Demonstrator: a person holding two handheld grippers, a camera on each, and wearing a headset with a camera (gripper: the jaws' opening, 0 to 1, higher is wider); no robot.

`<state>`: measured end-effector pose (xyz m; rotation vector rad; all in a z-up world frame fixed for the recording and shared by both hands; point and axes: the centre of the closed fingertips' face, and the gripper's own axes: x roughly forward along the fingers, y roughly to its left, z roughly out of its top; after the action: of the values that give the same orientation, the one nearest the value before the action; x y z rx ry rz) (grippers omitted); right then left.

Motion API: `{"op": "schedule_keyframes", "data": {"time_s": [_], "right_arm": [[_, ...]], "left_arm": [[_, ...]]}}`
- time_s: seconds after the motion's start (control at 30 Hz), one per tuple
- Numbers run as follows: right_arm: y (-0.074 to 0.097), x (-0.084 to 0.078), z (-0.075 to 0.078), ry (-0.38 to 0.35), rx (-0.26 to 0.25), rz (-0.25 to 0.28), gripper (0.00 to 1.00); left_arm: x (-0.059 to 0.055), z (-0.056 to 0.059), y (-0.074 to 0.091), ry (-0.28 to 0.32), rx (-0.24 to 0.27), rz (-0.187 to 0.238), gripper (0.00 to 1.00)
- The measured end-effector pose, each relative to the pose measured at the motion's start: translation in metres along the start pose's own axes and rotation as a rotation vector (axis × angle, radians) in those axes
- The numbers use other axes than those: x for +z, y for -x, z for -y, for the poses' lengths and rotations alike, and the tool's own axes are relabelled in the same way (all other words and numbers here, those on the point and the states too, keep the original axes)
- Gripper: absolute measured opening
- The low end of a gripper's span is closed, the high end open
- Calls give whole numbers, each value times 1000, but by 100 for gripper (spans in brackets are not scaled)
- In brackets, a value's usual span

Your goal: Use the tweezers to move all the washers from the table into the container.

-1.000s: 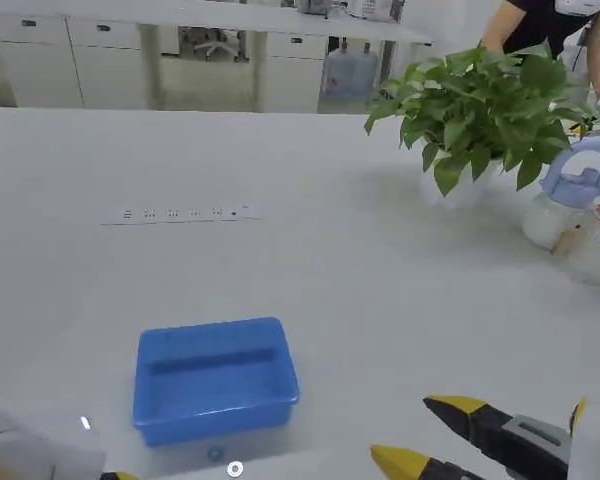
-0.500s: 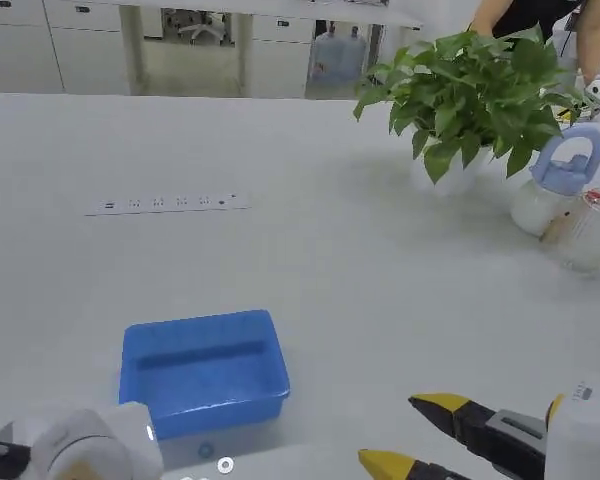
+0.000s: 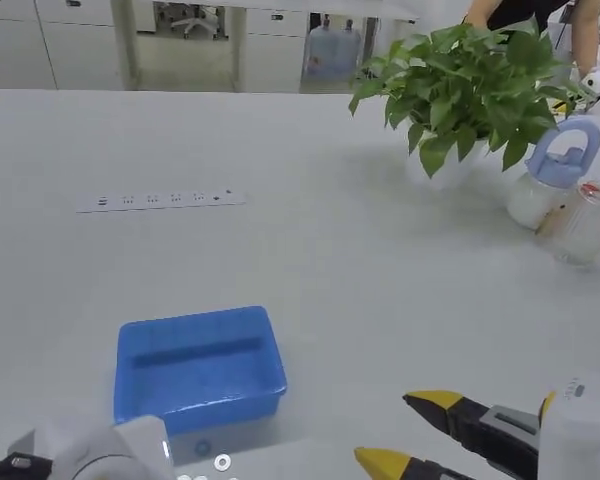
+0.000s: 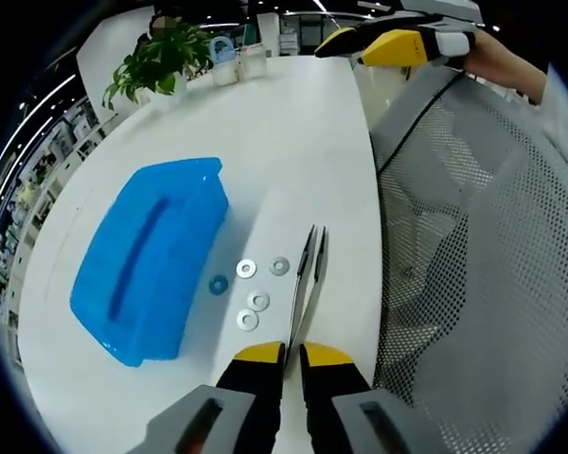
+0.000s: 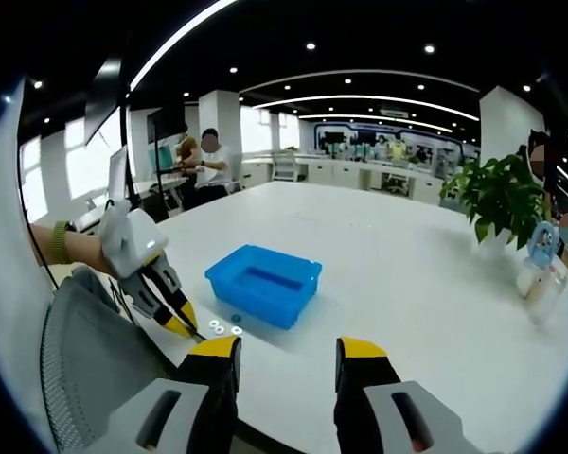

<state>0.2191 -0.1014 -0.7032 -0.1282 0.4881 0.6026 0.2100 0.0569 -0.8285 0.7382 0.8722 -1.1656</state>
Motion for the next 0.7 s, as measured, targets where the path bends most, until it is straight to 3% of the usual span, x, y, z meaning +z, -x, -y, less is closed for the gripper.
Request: {"op": "schedule_keyframes", "data": {"time_s": [0.4,0.47,0.6,0.7], "right_arm": [[-1,0,1,2,-1,0,36],[-1,0,2,-1,-2,4,35],[-1,0,2,-4,2,6,34],[-3,0,1,4,10,2,33]], "left_arm": [[4,-1,0,-23,-13,10,0],[8,2,4,-8,-26,25,0],[16,1,16,-17,-4,47,0],[29,1,27,-2,11,97,0]]}}
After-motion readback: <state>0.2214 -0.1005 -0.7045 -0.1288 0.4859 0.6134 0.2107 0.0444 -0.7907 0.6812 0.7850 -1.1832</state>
